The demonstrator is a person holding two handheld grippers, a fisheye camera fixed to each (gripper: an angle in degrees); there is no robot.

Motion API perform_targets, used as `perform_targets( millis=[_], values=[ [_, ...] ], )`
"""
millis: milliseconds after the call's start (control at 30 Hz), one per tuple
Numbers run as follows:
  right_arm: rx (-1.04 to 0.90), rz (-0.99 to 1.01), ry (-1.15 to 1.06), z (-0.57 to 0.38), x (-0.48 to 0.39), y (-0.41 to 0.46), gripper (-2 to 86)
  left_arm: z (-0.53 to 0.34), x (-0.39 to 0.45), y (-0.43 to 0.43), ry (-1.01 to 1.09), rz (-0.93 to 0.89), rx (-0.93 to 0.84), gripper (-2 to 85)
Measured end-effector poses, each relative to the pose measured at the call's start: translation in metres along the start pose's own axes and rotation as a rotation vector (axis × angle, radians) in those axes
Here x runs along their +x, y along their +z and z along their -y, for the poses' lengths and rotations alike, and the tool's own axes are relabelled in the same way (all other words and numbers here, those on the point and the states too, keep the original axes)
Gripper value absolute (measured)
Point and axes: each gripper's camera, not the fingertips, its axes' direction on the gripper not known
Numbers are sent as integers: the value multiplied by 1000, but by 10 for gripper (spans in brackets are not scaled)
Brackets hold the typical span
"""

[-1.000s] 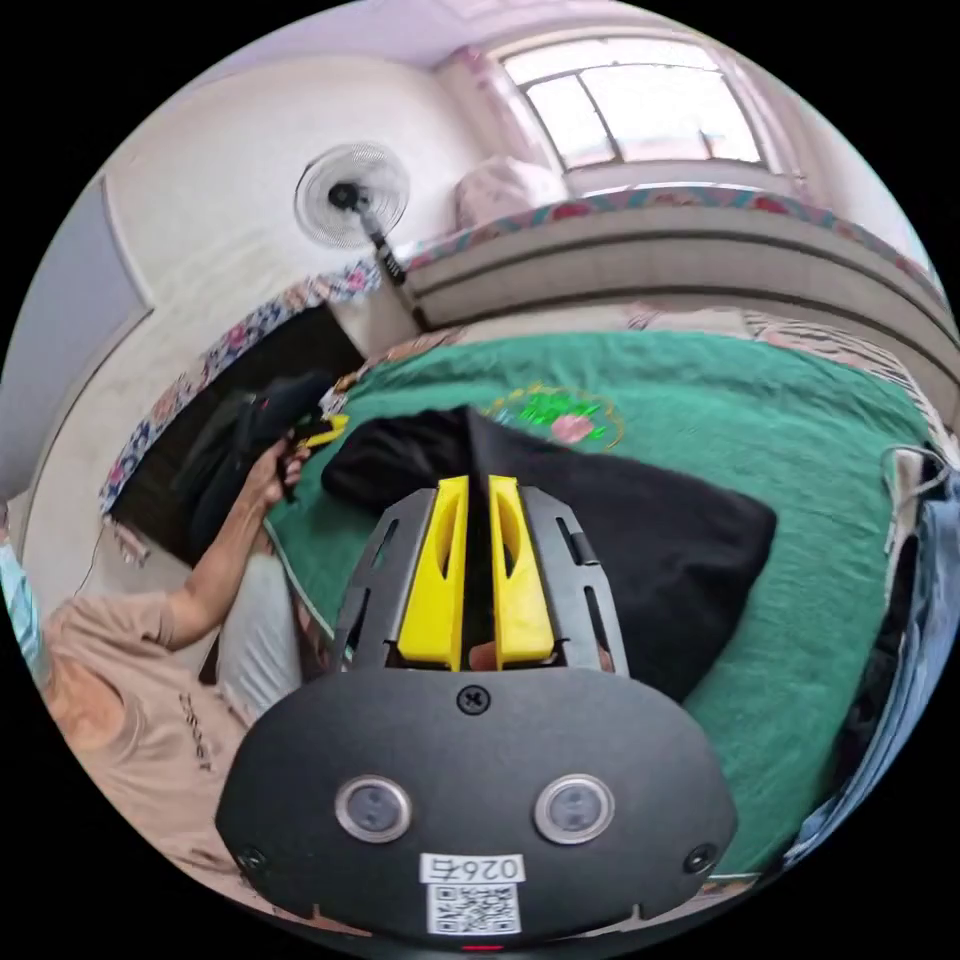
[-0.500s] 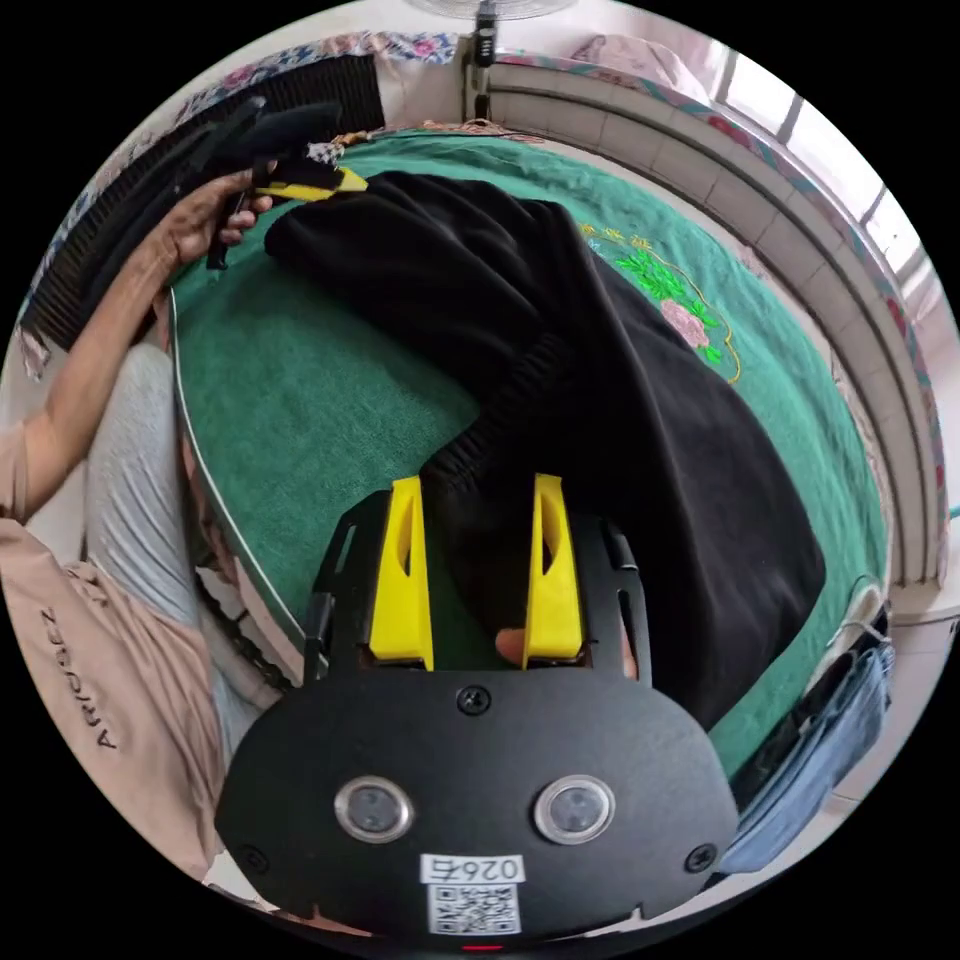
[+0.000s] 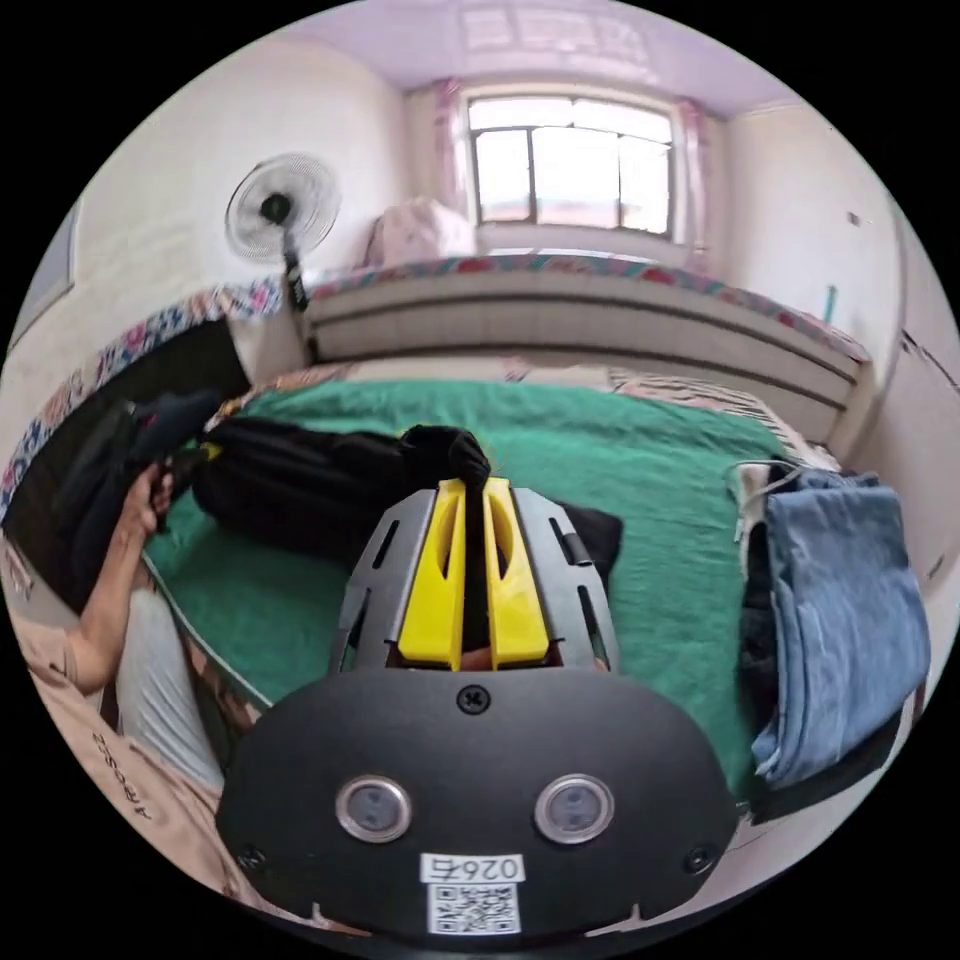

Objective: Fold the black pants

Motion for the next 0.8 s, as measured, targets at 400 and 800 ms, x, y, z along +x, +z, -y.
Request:
perform_targets(
  millis=[400,800],
  values=[
    [450,-201,264,-131,67,-153,-14,-123,-17,-111,-275,169,369,63],
    [549,-241,632,-245,155,-207,-13,-177,-16,-131,-273,146,370,71]
  ],
)
